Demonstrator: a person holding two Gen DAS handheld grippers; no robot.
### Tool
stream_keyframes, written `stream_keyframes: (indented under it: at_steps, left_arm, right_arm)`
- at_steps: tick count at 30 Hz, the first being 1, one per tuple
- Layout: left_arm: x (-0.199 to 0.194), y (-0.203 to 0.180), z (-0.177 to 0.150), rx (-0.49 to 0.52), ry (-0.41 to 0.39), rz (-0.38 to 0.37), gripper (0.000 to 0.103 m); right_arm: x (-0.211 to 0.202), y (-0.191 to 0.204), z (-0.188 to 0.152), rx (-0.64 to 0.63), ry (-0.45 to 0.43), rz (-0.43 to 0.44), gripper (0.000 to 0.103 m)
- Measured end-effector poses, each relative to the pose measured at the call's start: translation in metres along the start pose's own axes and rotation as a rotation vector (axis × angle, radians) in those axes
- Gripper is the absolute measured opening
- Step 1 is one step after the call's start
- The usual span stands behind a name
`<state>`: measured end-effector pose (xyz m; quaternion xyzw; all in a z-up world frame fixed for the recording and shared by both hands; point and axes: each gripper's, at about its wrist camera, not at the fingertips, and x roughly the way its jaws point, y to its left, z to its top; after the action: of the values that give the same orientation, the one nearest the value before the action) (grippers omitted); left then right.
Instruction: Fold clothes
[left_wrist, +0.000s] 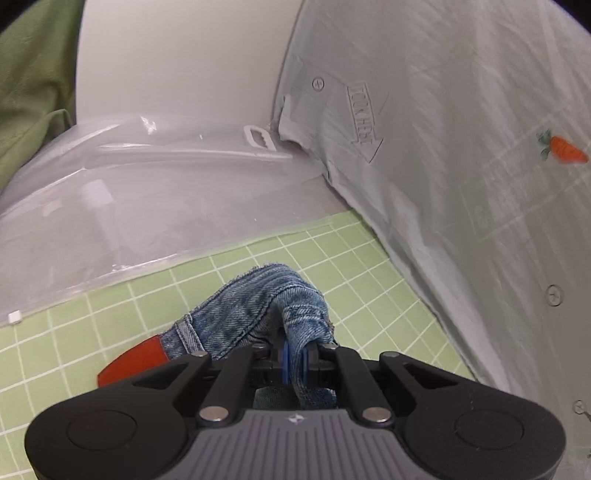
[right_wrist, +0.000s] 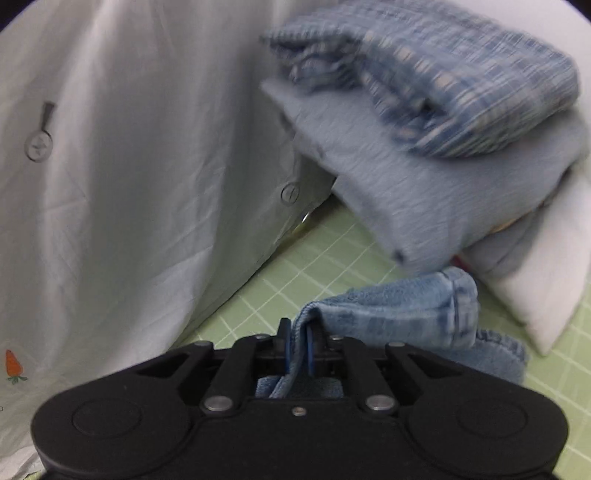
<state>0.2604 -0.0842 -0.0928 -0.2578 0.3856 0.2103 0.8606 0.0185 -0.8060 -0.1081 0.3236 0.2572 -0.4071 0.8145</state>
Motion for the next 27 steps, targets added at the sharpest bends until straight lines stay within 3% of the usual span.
stream_keyframes:
  at_steps: [1,2,4,5,6,7,8,12,14,18,24,26,27]
  left_arm:
    - [0.008,-0.007,0.0,0.013,0.012,0.024,0.022]
    - [0.016,-0.015,0.0,0.026,0.025,0.049,0.023]
    - [0.02,-0.024,-0.004,0.07,0.025,0.089,0.028]
    - [0.014,-0.025,-0.008,0.104,0.011,0.105,0.033]
    - [0.008,-0.026,-0.013,0.138,-0.003,0.12,0.045]
    - [0.002,-0.027,-0.017,0.172,-0.017,0.136,0.063]
    - [-0.006,-0.021,-0.023,0.177,-0.013,0.124,0.07]
    - [-0.038,-0.002,-0.045,0.181,0.017,0.094,0.074]
    - [-0.053,0.006,-0.055,0.183,0.032,0.086,0.081]
    - [-0.066,0.014,-0.083,0.204,0.113,0.074,0.081]
    - [-0.053,0.008,-0.135,0.208,0.261,0.011,0.081]
    - [-0.051,0.004,-0.147,0.215,0.267,-0.005,0.079]
    - [-0.05,0.003,-0.149,0.219,0.266,-0.008,0.075]
  right_arm:
    - [0.013,0.003,-0.003,0.005,0.029,-0.002,0.035]
    - [0.025,0.006,-0.006,0.01,0.057,-0.004,0.038]
    - [0.035,0.009,-0.015,0.008,0.08,-0.006,0.061]
    - [0.029,0.007,-0.023,-0.003,0.073,-0.006,0.067]
    - [0.021,0.003,-0.032,-0.015,0.066,-0.022,0.075]
    - [0.012,-0.001,-0.042,-0.028,0.06,-0.039,0.076]
    - [0.003,-0.007,-0.052,-0.046,0.059,-0.065,0.076]
    - [-0.032,-0.033,-0.09,-0.099,0.068,-0.183,0.077]
    - [-0.042,-0.047,-0.101,-0.077,0.087,-0.197,0.077]
    - [-0.044,-0.058,-0.114,-0.051,0.122,-0.2,0.079]
    - [-0.034,-0.056,-0.118,-0.046,0.124,-0.193,0.083]
    - [-0.034,-0.055,-0.117,-0.057,0.115,-0.197,0.082]
    - [-0.034,-0.055,-0.117,-0.063,0.11,-0.199,0.075]
